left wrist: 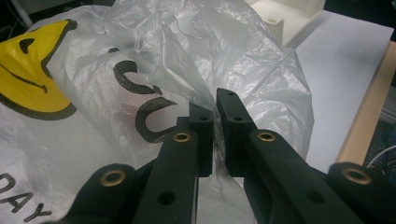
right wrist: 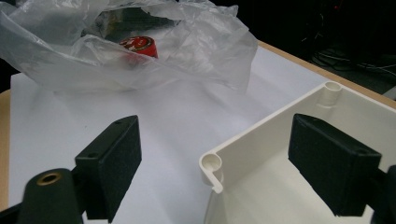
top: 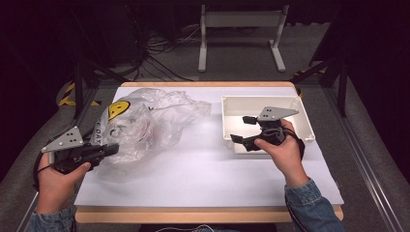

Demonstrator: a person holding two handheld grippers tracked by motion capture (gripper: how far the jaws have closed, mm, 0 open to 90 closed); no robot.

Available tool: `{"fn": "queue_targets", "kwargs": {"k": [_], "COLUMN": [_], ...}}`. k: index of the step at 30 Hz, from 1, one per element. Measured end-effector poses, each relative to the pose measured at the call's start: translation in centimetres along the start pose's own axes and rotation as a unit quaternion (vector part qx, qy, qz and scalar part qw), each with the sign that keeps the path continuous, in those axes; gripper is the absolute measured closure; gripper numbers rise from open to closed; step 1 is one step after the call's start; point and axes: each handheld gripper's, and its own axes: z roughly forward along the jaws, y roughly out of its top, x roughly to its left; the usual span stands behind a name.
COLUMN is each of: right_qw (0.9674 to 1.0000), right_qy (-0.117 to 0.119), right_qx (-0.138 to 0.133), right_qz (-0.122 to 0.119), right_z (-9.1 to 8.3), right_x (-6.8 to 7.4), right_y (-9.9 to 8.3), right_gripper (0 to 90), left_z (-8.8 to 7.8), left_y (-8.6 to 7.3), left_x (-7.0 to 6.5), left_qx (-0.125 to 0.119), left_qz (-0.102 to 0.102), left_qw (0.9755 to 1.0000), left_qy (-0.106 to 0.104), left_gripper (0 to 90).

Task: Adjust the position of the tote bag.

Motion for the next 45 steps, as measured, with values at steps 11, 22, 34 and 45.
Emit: {"fn": "queue_targets", "kwargs": {"k": [11,22,34,45], "right_qw": [0.9995,0.9986,0.9986,0.9965], "right_qy": [0.013,0.009,-0.007,0.01], "right_qx": [0.005,0.024,0.039,0.072], "right_qz": [-0.028,-0.047,-0.036,-0.042], "right_z": [3.3,7.4,11.3,13.8], "right_x": [1.0,1.1,-0.4,-1.5], "right_y": [1.2,3.4,4.9,5.1], "right_gripper": [16.2,15.4,16.0,41.1], "left_z": [-1.0,-0.7,-0.6,-0.2], "left_y": [-0.5,-0.4,-0.3,-0.3], "left_x": [0.6,0.6,0.7,0.7], "left_qx": [-0.012,-0.009,-0.004,0.0], "left_qz": [-0.013,-0.008,-0.005,-0.004], "left_qw": [0.9997,0.9999,0.9999,0.9999], "left_qy": [0.016,0.012,0.011,0.011], "left_gripper": [83.0,84.4,85.8,86.3]}}
